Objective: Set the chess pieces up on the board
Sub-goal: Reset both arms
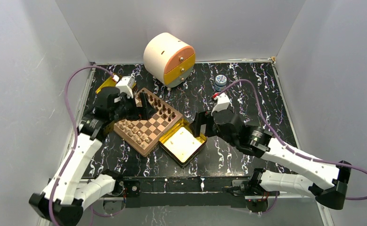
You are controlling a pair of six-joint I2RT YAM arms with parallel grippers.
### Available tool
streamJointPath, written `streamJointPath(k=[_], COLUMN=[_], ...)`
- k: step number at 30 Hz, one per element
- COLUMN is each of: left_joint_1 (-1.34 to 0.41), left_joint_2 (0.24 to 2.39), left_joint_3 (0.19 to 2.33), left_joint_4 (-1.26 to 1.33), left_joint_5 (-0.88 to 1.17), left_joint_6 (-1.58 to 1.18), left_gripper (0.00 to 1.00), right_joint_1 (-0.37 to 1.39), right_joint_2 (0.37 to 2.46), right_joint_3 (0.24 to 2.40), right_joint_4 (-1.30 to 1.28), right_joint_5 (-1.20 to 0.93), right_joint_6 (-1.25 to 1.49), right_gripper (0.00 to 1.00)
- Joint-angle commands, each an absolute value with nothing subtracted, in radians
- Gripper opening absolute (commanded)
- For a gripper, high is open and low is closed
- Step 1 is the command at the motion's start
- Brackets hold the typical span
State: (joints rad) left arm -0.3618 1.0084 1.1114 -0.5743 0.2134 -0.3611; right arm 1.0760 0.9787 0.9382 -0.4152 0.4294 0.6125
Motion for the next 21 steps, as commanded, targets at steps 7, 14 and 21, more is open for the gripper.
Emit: streamJointPath(k=[7, 14, 21], left_joint_1=[-0.361, -0.360, -0.360], left_joint_2=[0.720, 0.624, 0.628], left_joint_3=[0.943, 0.854, 0.847], left_joint_4=[-0.434, -0.370, -0.375], left_joint_5=[0.201, 0.268, 0.254], left_joint_6=[-0.456, -0.516, -0.518], left_gripper=[0.91, 0.91, 0.91], right_joint_1=[1.081, 1.081, 1.081], right_joint_2=[0.842, 0.760, 0.779], right_joint_3=[1.008, 0.981, 0.987], right_joint_4=[-0.504, -0.496, -0.502], right_joint_5=[0.470, 0.468, 0.473], right_joint_6=[0.613, 0.671, 0.671], right_gripper=[0.99, 0.99, 0.99])
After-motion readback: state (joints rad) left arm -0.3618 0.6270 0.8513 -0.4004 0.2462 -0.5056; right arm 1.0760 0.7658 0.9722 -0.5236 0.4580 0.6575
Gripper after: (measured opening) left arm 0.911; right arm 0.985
